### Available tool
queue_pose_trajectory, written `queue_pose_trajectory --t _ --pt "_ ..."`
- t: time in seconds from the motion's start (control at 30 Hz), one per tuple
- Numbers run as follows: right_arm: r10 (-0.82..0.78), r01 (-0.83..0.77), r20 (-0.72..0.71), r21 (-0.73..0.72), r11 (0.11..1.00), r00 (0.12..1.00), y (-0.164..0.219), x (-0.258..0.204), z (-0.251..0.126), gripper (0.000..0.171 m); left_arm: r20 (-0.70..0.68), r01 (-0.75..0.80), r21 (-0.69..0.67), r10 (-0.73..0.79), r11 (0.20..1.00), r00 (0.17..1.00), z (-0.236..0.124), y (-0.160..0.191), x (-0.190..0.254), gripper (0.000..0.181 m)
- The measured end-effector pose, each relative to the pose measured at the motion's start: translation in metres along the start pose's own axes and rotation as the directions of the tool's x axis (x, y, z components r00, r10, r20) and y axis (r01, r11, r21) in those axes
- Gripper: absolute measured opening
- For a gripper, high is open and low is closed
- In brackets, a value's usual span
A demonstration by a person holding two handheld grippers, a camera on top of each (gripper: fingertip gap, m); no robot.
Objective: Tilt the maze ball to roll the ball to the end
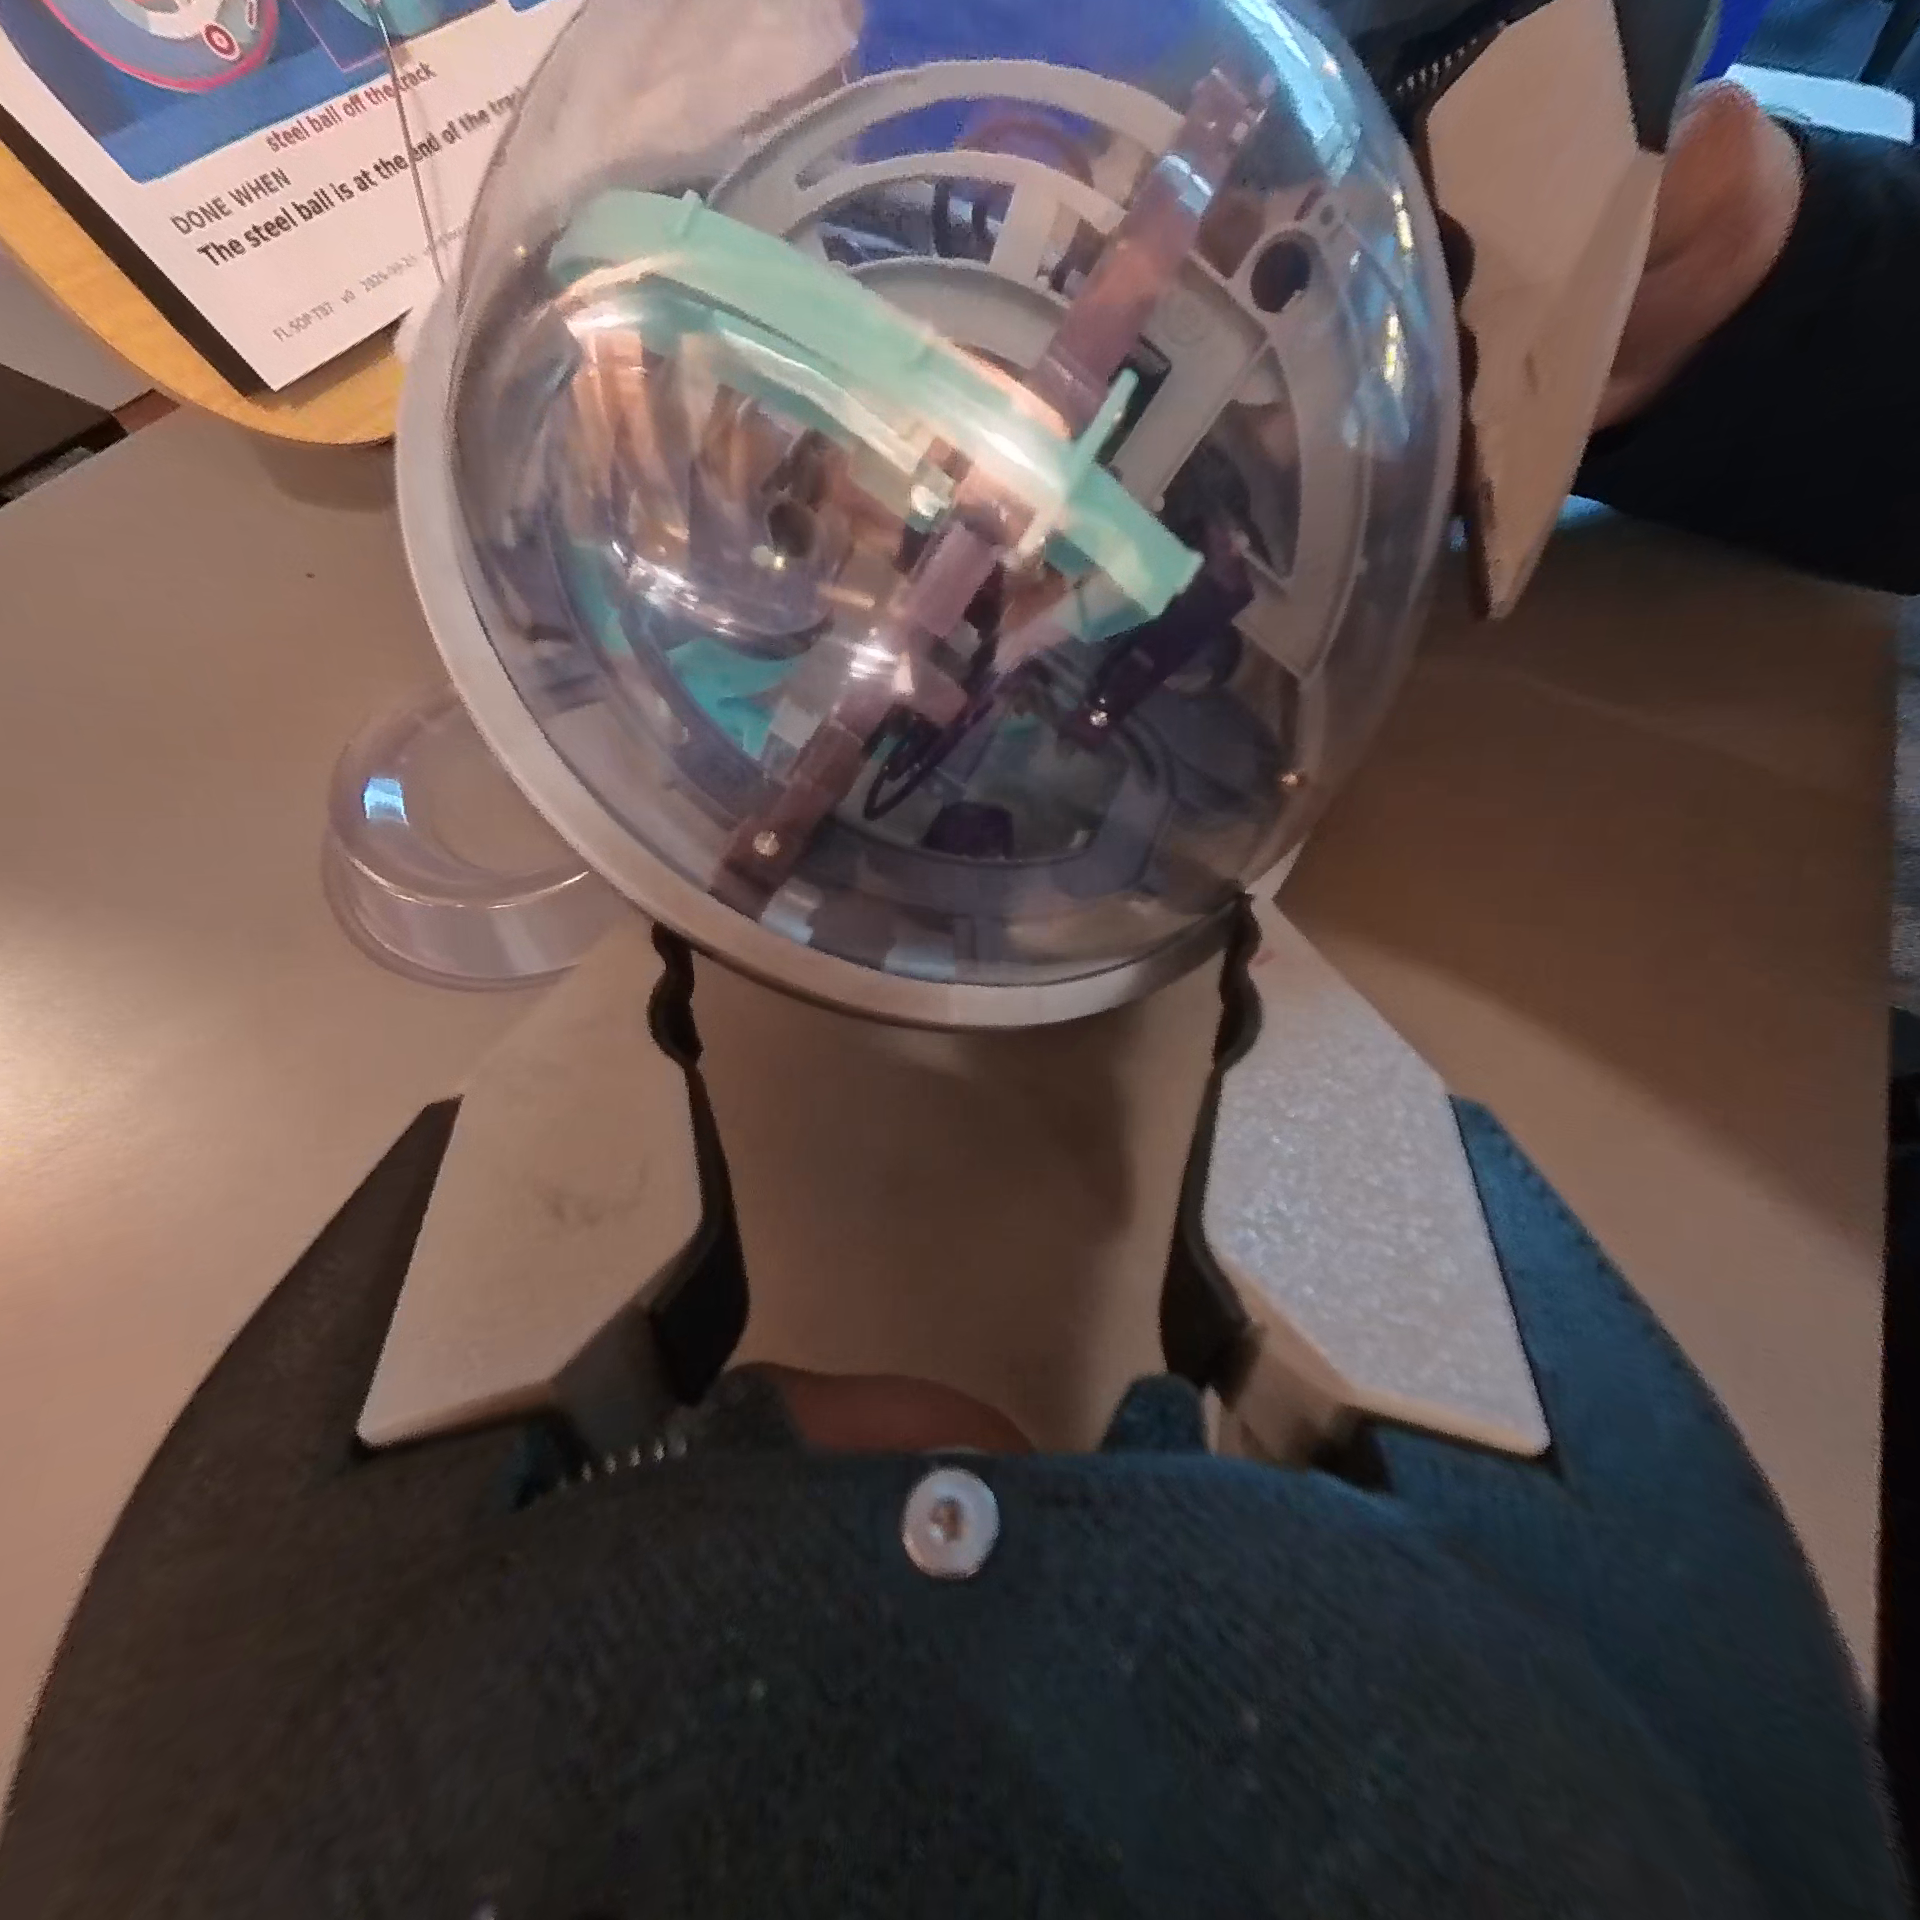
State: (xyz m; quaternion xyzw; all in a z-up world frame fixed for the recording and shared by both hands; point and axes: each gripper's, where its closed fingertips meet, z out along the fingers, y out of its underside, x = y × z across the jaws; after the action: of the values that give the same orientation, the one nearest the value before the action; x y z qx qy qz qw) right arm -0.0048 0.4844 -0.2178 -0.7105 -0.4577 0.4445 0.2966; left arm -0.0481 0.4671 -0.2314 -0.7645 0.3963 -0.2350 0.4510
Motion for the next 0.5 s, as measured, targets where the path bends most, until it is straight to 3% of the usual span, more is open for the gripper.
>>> queue_pose_trajectory --t 0.5 --pt "0.065 -0.065 0.013 -0.013 0.998 0.998 0.0002 -0.0029 -0.0015 0.156 -0.036 0.061 -0.01 -0.062 0.998 0.997 -0.0015 -0.0007 0.0042 0.1"
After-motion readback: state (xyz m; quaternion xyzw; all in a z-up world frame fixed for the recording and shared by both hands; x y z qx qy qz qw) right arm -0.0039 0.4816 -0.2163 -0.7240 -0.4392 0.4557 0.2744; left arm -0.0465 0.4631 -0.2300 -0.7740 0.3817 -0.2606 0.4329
